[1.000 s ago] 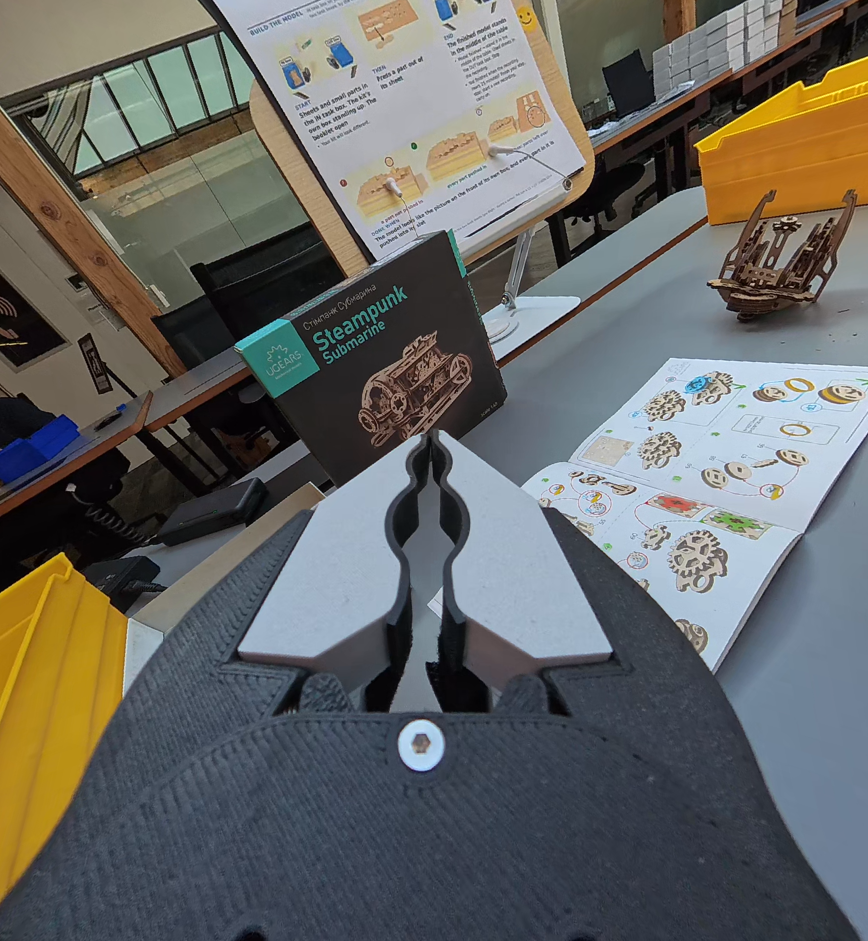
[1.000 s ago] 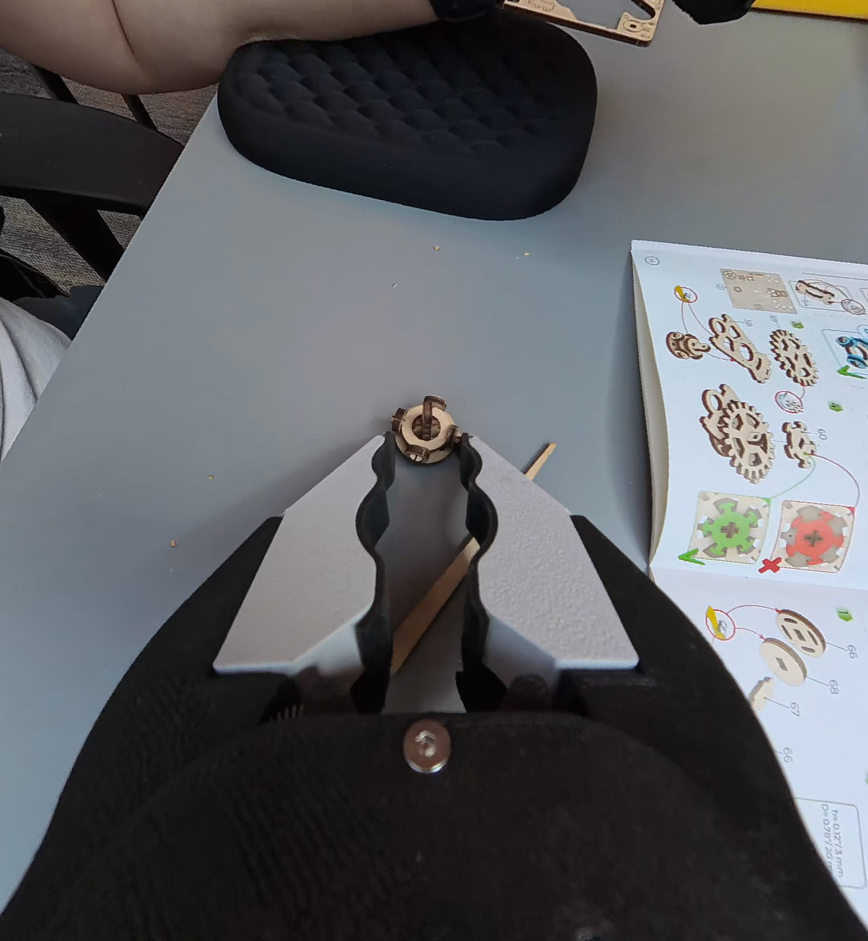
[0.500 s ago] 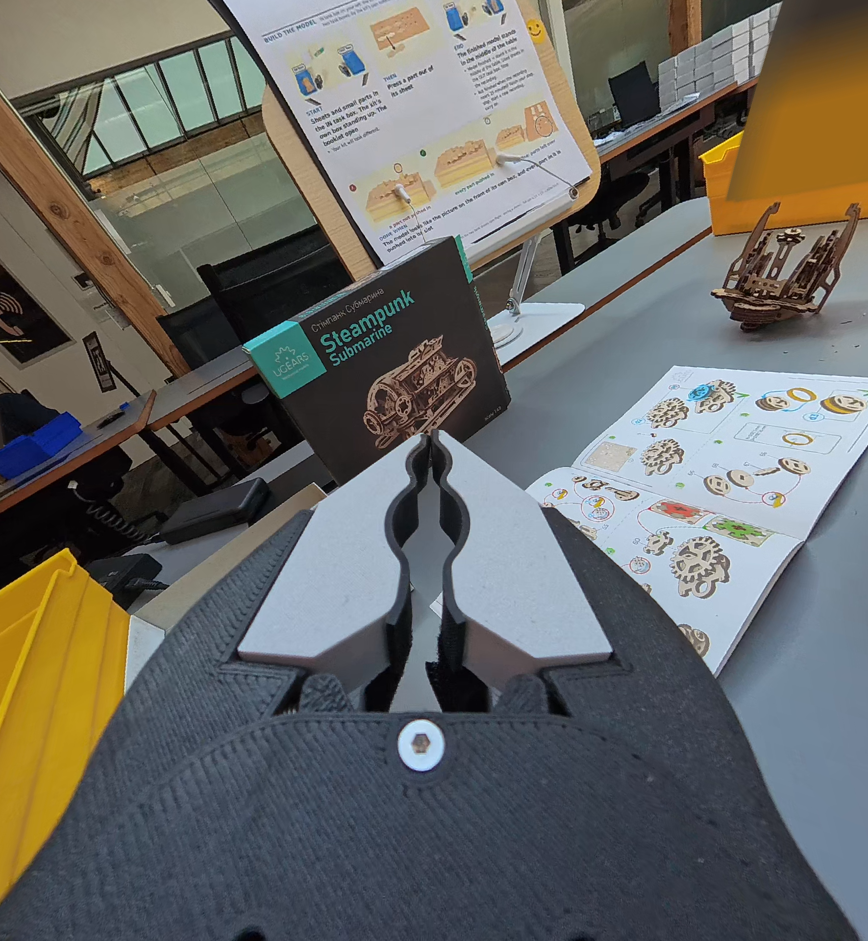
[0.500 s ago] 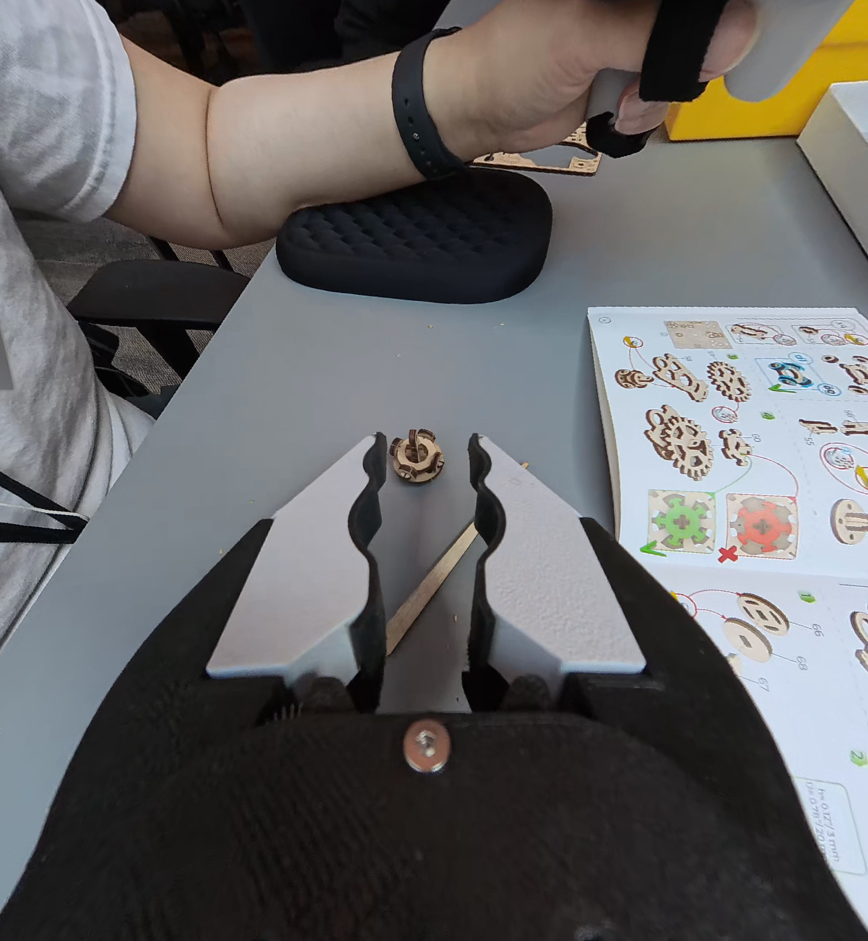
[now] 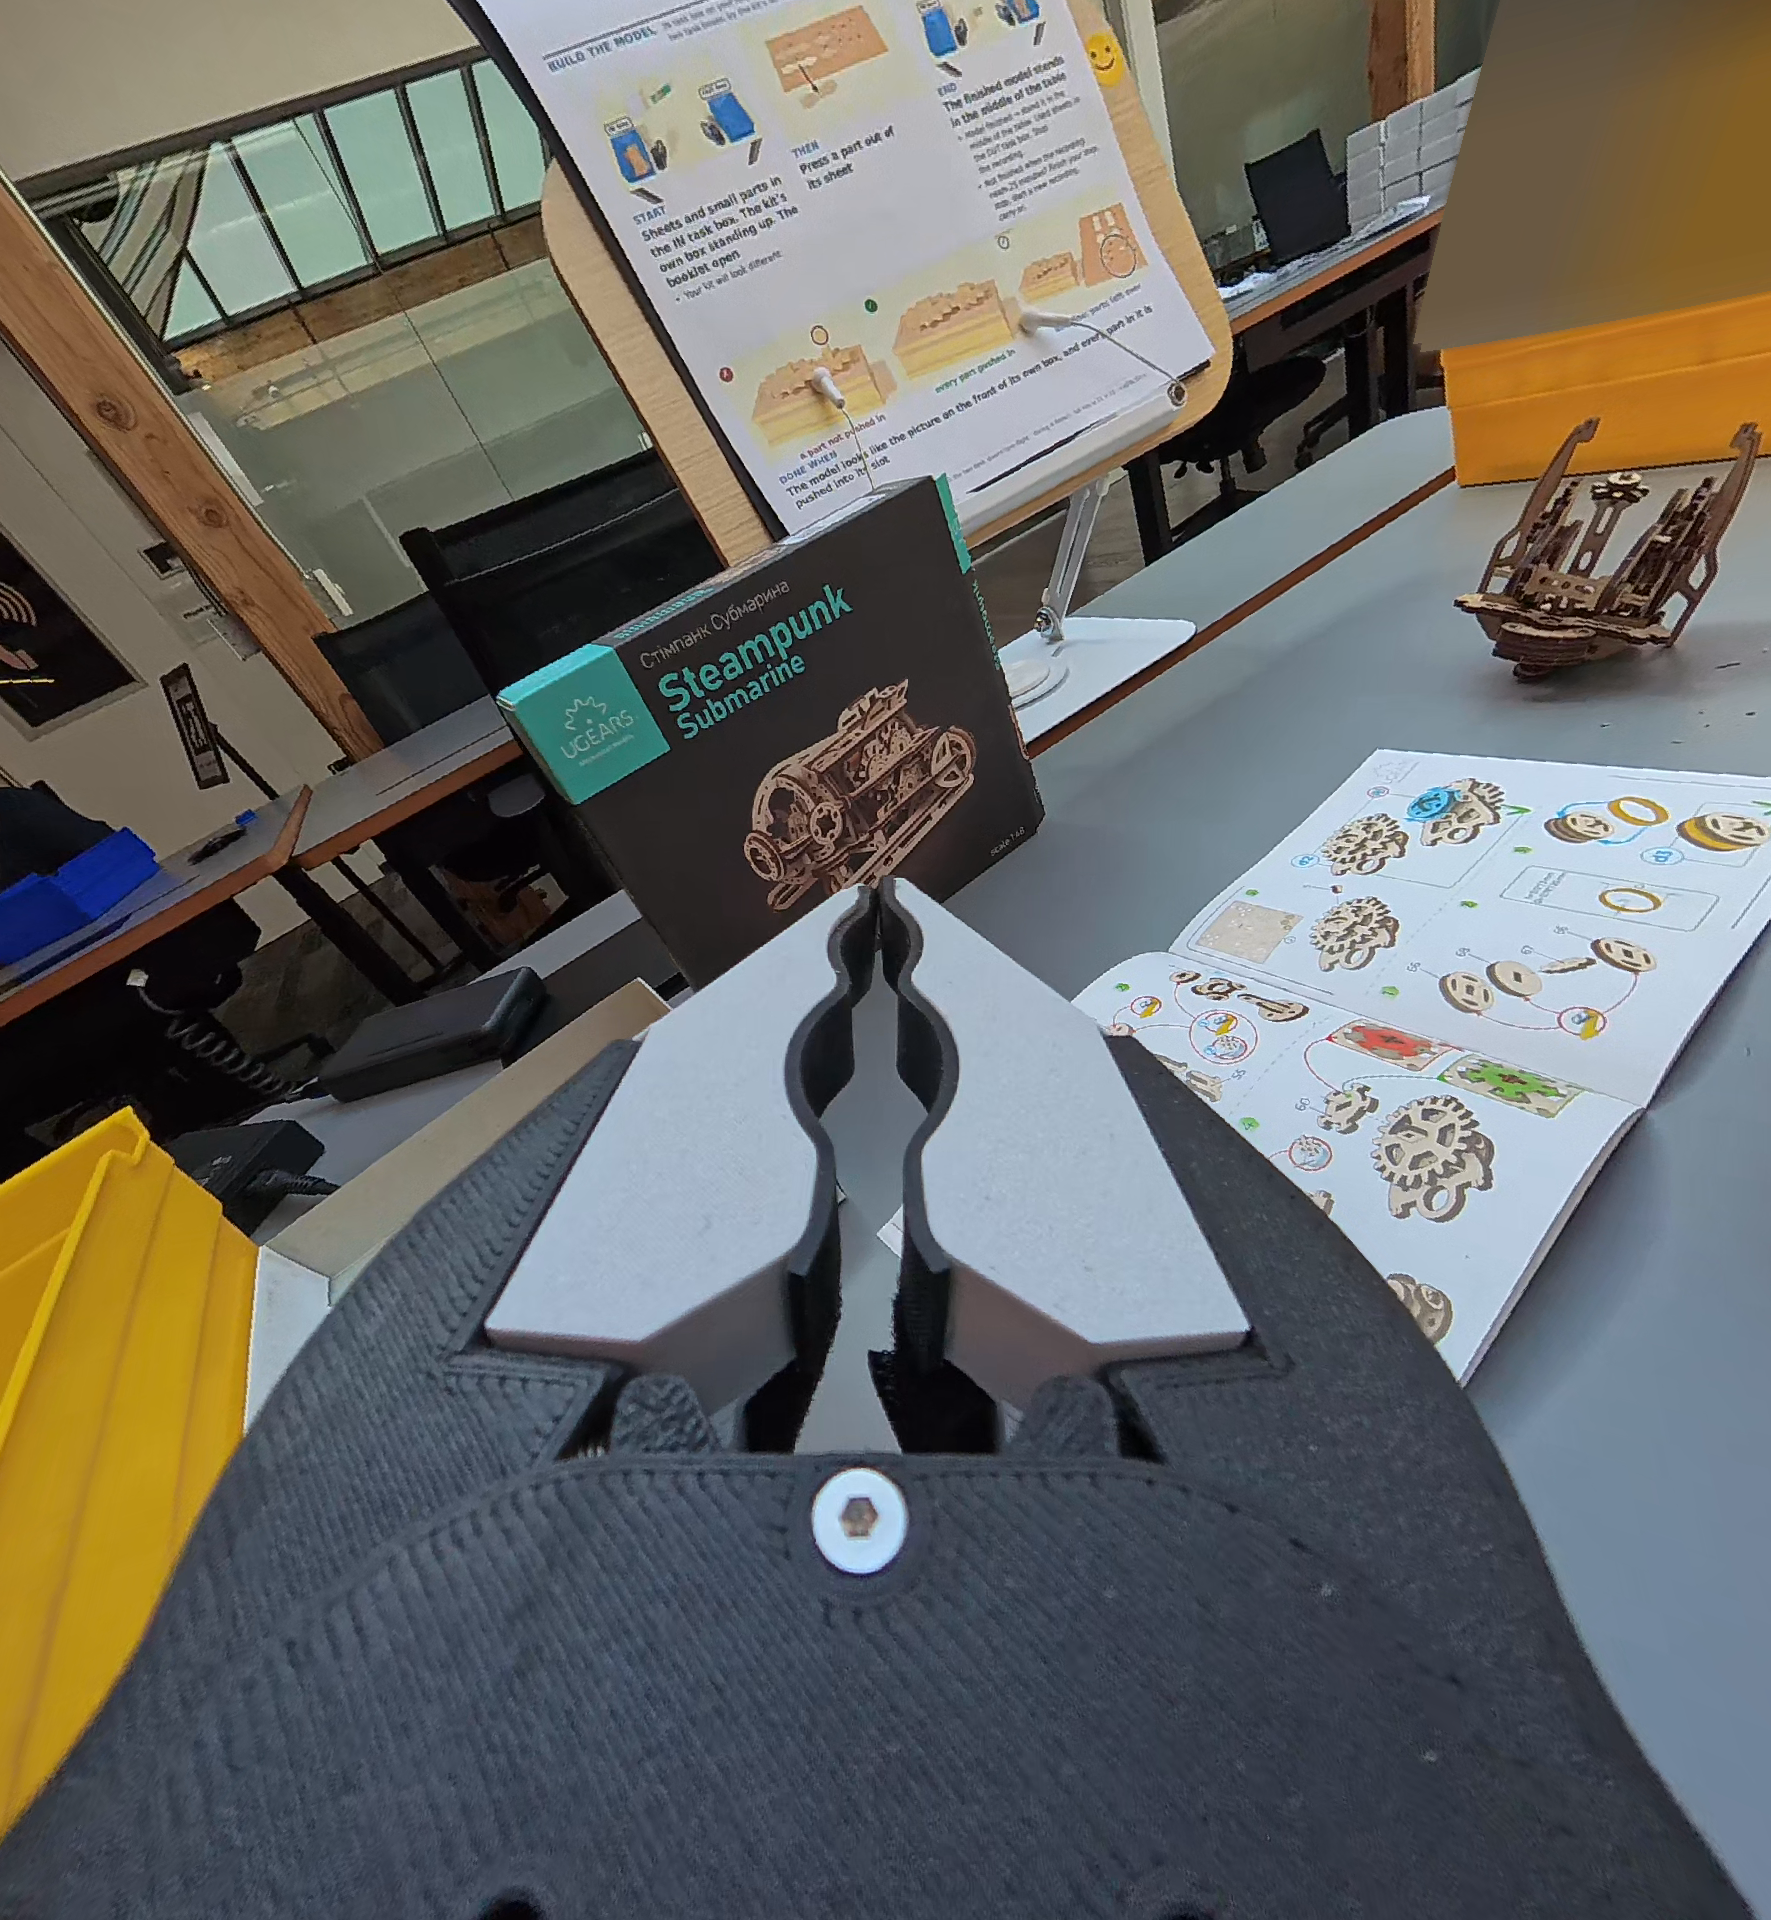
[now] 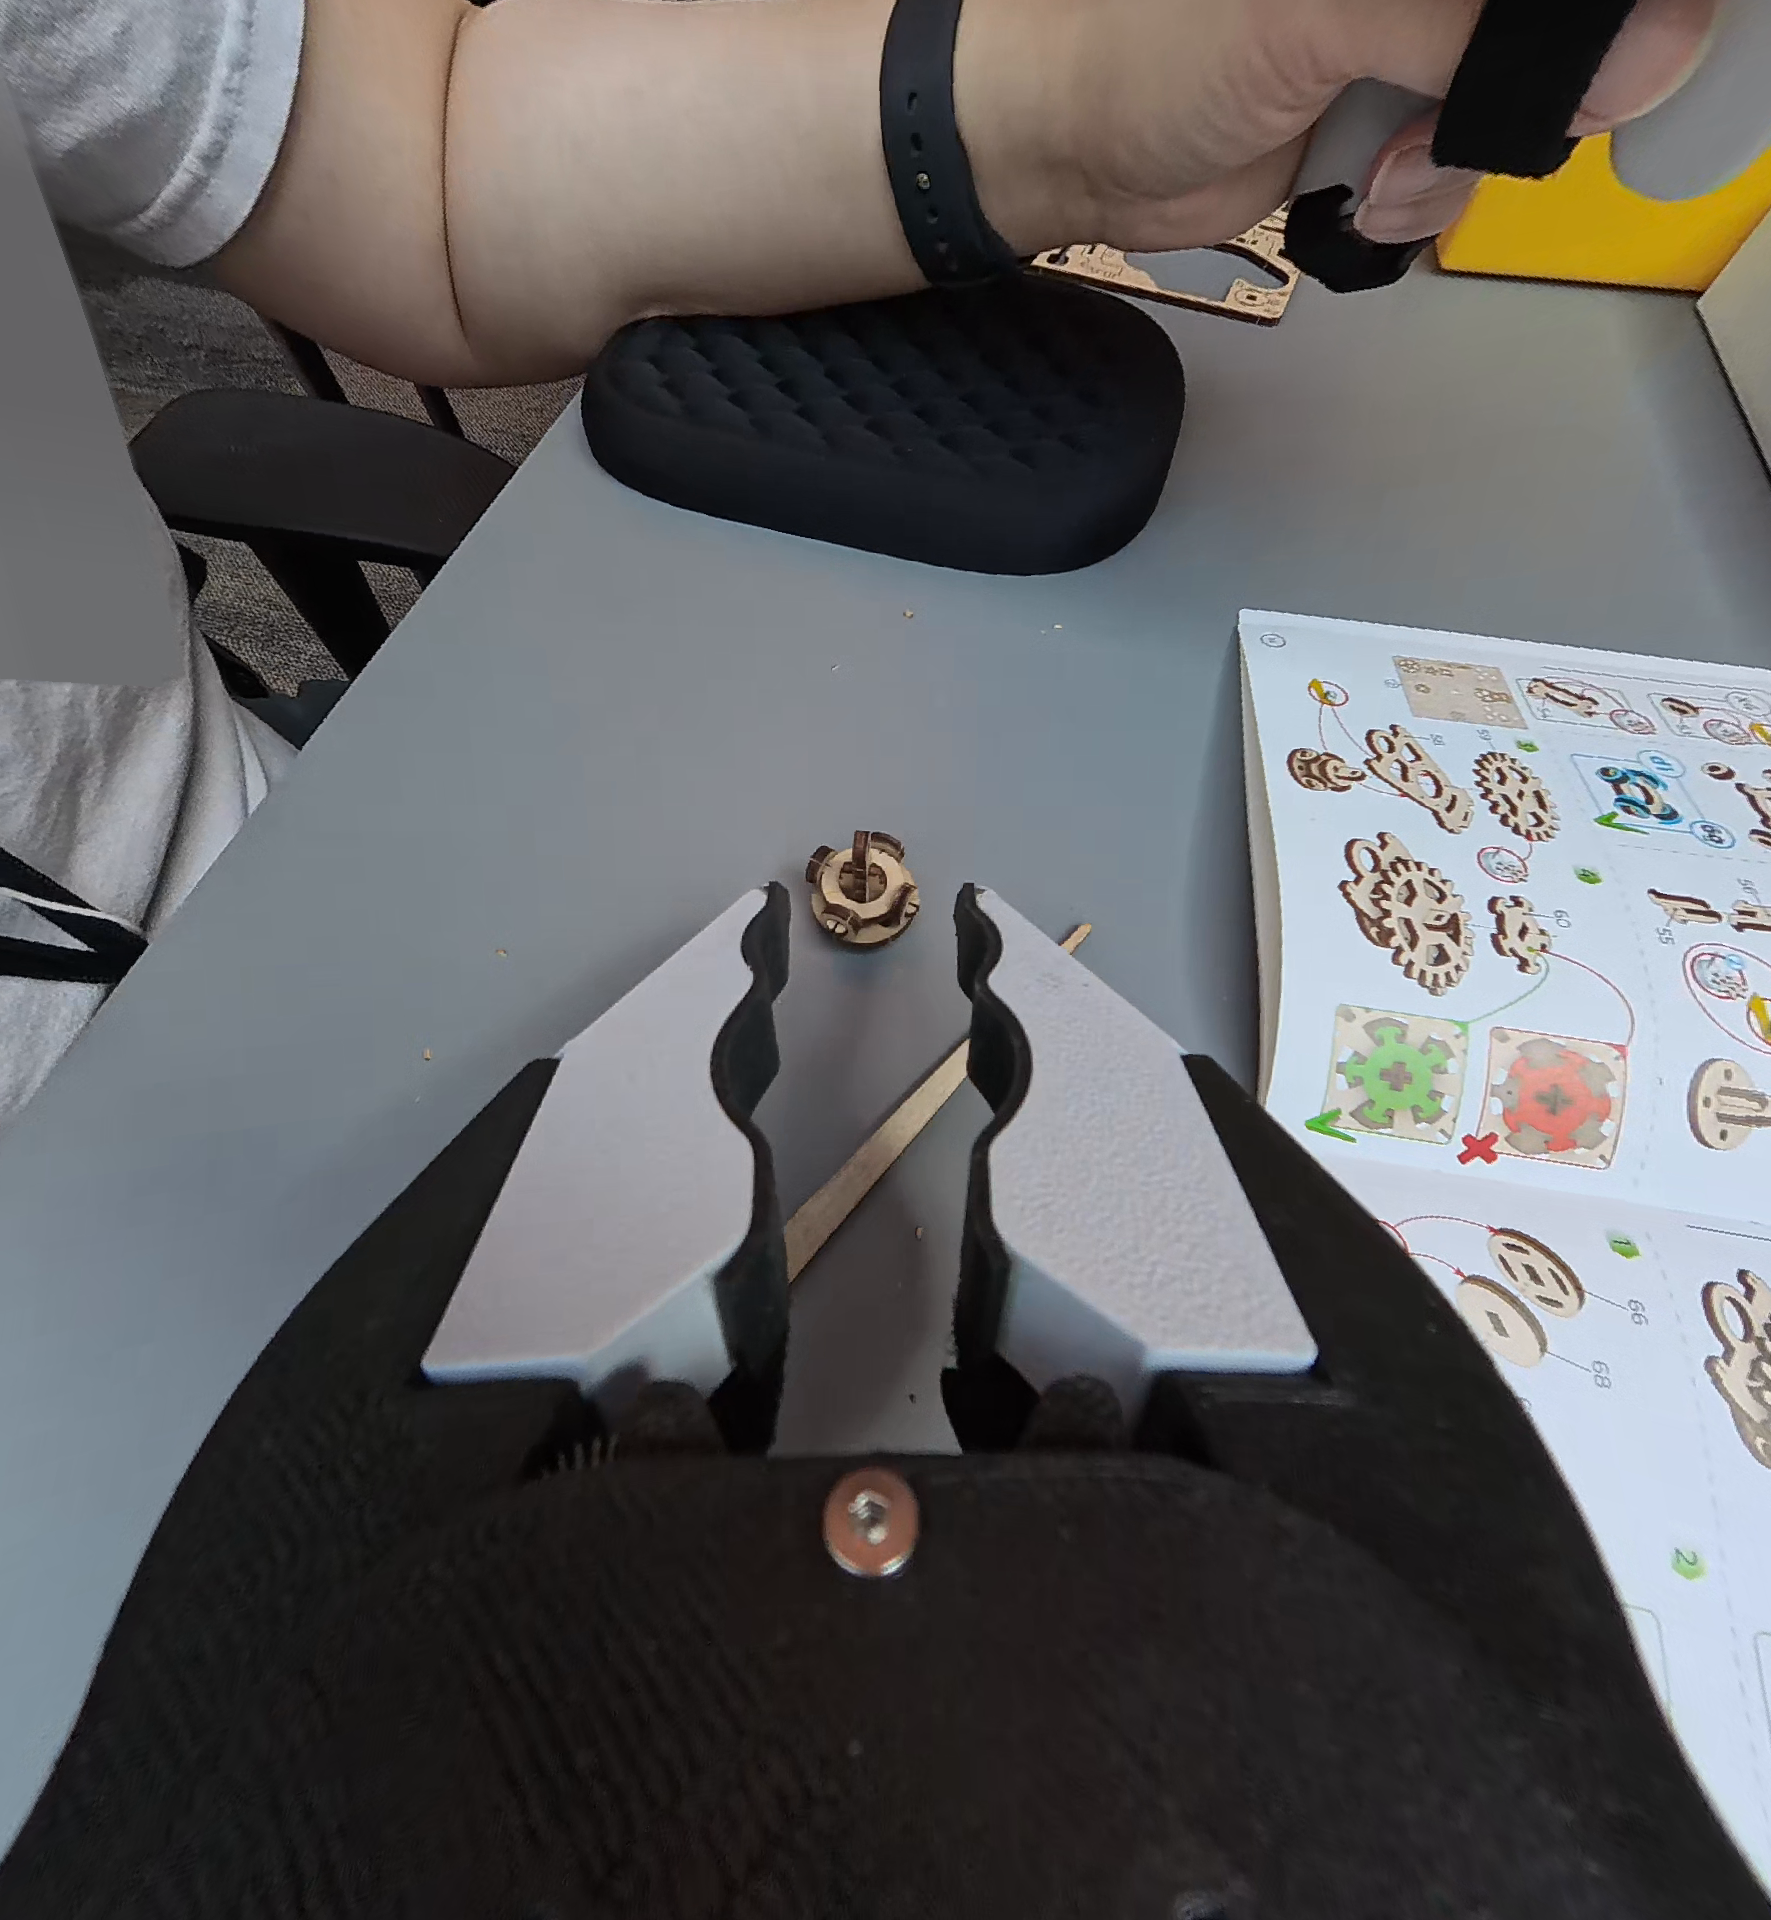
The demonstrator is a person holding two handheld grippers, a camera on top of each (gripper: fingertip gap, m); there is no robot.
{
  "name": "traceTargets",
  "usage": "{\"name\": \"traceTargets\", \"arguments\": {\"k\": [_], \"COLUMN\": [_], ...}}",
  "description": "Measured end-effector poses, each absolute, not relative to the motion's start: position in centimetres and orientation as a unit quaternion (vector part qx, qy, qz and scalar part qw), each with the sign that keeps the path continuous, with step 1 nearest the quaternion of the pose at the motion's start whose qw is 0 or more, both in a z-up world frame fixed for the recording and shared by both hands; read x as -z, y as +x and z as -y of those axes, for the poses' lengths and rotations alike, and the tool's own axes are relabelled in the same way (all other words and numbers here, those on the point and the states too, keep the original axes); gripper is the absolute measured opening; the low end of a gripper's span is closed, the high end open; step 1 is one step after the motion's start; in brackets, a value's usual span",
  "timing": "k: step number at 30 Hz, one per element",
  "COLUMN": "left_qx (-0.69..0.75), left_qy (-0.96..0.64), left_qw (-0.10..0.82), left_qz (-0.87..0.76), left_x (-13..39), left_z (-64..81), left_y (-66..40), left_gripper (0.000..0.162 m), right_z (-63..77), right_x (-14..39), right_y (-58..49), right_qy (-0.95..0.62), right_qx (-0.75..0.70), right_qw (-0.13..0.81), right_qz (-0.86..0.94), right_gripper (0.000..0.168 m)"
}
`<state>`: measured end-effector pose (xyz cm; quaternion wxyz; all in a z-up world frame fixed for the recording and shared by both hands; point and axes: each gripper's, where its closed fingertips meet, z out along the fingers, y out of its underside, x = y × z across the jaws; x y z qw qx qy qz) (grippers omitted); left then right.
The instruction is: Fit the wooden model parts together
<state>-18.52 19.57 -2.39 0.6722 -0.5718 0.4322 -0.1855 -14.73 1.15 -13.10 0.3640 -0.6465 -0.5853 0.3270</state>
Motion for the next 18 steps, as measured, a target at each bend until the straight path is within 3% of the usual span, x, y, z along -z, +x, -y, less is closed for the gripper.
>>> {"name": "traceTargets", "arguments": {"k": [18], "left_qx": [0.194], "left_qy": [-0.576], "left_qw": [0.671], "left_qz": [-0.425], "left_x": [2.38], "left_z": [-19.62], "left_y": [-18.58], "left_gripper": [0.000], "right_z": [-1.50], "right_x": [13.58], "right_y": [-14.61], "right_qy": [-0.639], "right_qx": [-0.293], "right_qw": [0.375], "right_qz": [0.604], "right_gripper": [0.030]}}
